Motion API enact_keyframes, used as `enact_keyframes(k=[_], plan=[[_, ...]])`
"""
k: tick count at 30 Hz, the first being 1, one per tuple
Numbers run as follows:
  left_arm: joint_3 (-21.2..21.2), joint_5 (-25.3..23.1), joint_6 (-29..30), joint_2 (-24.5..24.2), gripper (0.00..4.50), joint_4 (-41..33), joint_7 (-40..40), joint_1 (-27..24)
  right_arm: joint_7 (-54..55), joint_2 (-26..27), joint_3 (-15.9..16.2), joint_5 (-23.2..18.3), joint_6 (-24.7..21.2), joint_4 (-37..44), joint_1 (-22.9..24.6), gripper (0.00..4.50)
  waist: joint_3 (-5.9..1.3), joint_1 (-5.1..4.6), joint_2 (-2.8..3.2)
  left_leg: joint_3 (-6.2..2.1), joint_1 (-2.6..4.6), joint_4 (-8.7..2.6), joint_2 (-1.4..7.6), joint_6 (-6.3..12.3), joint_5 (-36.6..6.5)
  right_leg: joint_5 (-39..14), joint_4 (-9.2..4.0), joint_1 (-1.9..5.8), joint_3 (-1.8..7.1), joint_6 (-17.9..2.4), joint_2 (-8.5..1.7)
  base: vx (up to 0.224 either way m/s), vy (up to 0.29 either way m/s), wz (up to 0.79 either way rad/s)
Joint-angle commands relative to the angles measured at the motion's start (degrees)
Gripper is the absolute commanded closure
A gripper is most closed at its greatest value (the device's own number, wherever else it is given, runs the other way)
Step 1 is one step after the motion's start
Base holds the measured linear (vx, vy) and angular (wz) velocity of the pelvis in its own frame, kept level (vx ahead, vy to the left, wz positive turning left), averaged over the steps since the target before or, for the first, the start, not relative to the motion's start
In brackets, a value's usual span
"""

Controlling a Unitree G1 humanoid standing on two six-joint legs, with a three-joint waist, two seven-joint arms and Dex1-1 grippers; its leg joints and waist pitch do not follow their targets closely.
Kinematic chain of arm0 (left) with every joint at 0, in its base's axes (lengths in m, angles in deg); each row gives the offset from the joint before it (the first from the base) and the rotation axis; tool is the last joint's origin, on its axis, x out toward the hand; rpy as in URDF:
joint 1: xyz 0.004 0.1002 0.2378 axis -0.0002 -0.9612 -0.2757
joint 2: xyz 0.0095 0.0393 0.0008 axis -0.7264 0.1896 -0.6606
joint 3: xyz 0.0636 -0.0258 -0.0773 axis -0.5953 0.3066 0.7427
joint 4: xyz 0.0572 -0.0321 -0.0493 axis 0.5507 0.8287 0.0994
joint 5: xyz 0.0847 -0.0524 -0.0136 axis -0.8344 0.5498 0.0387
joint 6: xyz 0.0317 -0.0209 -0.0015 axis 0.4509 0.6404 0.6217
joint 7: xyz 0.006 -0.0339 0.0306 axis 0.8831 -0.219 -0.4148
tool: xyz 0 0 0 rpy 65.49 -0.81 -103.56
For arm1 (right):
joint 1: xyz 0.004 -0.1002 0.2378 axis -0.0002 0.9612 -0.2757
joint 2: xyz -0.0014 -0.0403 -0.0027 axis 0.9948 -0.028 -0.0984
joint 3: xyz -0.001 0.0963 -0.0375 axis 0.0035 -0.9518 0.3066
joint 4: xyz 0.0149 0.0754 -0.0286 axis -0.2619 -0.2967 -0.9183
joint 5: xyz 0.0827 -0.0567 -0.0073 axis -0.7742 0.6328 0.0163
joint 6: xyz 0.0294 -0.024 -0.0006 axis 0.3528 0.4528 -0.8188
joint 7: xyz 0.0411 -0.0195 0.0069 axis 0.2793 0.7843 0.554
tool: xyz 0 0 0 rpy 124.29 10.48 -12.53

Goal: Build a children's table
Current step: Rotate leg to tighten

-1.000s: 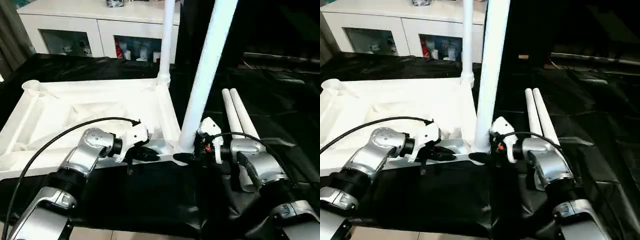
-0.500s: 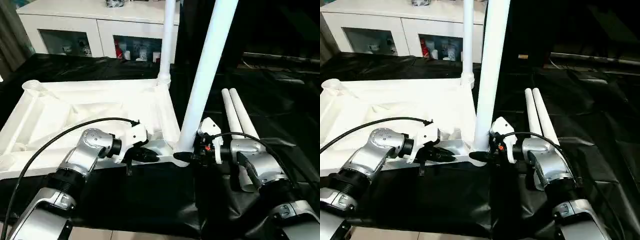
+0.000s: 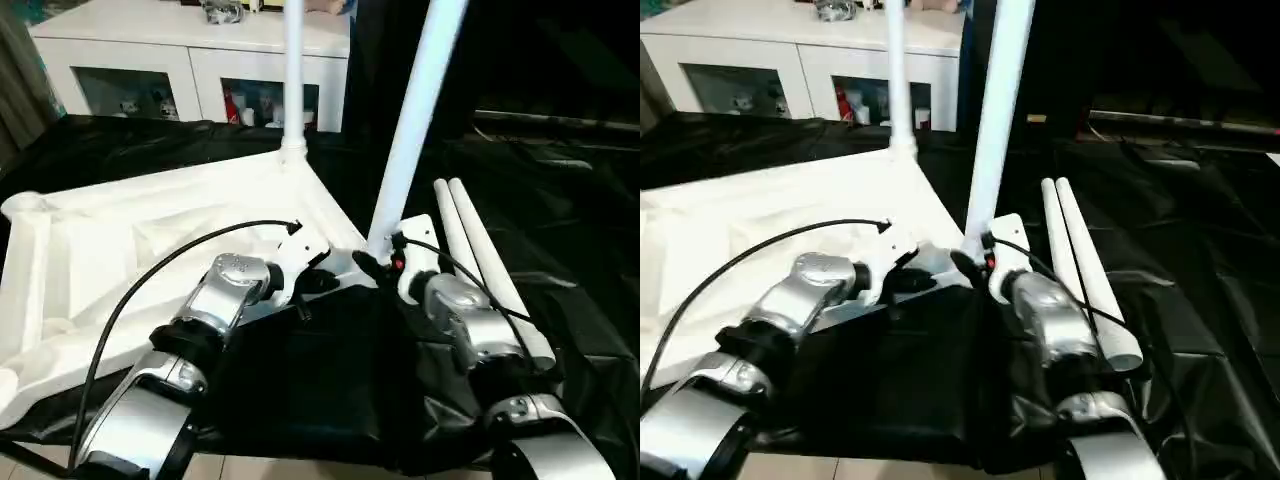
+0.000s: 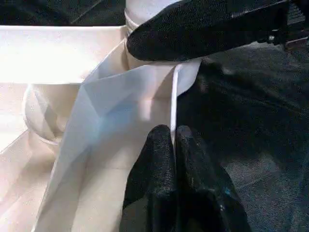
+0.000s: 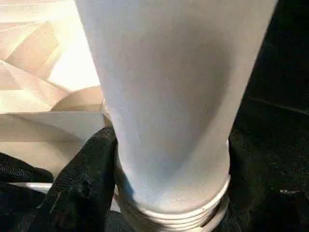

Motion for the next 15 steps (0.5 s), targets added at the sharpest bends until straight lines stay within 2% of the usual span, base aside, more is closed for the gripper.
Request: enact_keyframes(k=[1,2,3,5,7,8,10,14,15], plan=[[-0.86,-0.76,-0.11,1.6,4.5,2.28,-2.97,0.06,-5.16,3.71,3.75,-0.91,-0.7,-0.33,0.07,0.98,-2.52,0.04,-0.05,-0.37,-0.54,-4.3,1.3,2.54,-11.3,-21.71,-5.46,2.54,3.17,-7.61,-4.1,0.0,0.0,0.0],[-0.8,-0.75,-0.47,0.78,4.5,2.04,-2.11,-0.28,-6.75,2.69,3.77,-1.15,-0.78,0.23,0.16,0.98,-2.53,0.01,-0.21,-0.38,-0.6,-4.31,1.32,2.65,-11.27,-21.53,-5.43,2.59,3.16,-7.73,-4.13,0.0,0.0,0.0],[-1.02,-0.69,-2.5,-0.91,4.5,1.17,0.37,-1.19,-10.08,0.49,4.09,-1.36,-1.0,1.65,0.53,0.72,-2.52,0.01,-0.36,-0.38,-0.66,-4.3,1.3,2.89,-11.41,-21.63,-5.4,2.67,3.13,-7.81,-4.12,0.0,0.0,0.0],[-1.07,-0.69,-3.05,-1.26,4.5,1.01,0.91,-1.38,-10.81,0.02,4.13,-1.34,-1.04,1.94,0.62,0.58,-2.65,0.16,-0.33,-0.37,-0.78,-4.18,1.37,3.57,-10.64,-20.46,-5.21,2.78,3.23,-8.09,-4.23,0.0,0.0,0.0],[-1.51,0.17,-5.52,-3.98,4.5,-1.57,6.48,-3.45,-19.73,-5.03,6.75,-1.19,-1.18,5.2,2.04,0.51,-2.7,0.31,-0.55,-0.36,-0.93,-4.12,1.42,4.11,-9.33,-18.47,-4.95,3.06,3.19,-8.63,-4.24,0.0,0.0,0.0],[-1.51,0.17,-5.52,-3.98,4.5,-1.57,6.48,-3.45,-19.73,-5.03,6.75,-1.19,-1.18,5.2,2.04,0.51,-2.7,0.41,-0.53,-0.38,-0.94,-4.12,1.53,4.42,-8.74,-17.49,-4.88,3.14,3.23,-8.78,-4.28,0.0,0.0,0.0],[-2.24,2.03,-7.37,-6.86,4.5,-5.39,14.27,-6.13,-27.65,-9.83,8.39,-1.77,-1.33,8.31,3.38,0.51,-2.88,0.3,-0.51,-0.32,-1.18,-4.0,1.63,5.42,-6.93,-13.43,-4.21,3.32,3.32,-10.04,-4.31,0.0,0.0,0.0],[-3.53,3.39,-7.59,-9.98,4.5,-9.74,20.87,-8.73,-34.01,-13.81,8.96,-2.4,-1.11,10.51,3.97,0.51,-3.05,0.4,-0.32,-0.04,-0.92,-3.77,1.8,6.54,-4.52,-7.03,-3.4,3.17,3.37,-12.97,-4.12,0.0,0.0,0.0],[-3.93,3.69,-7.77,-10.8,4.5,-10.65,22.3,-9.28,-35.61,-14.61,8.99,-2.39,-1.15,10.74,3.88,0.51,-3.15,0.42,-0.29,0.0,-1.07,-3.69,1.86,6.76,-3.62,-4.94,-3.02,3.33,3.32,-13.73,-4.01,0.0,0.0,0.0]])
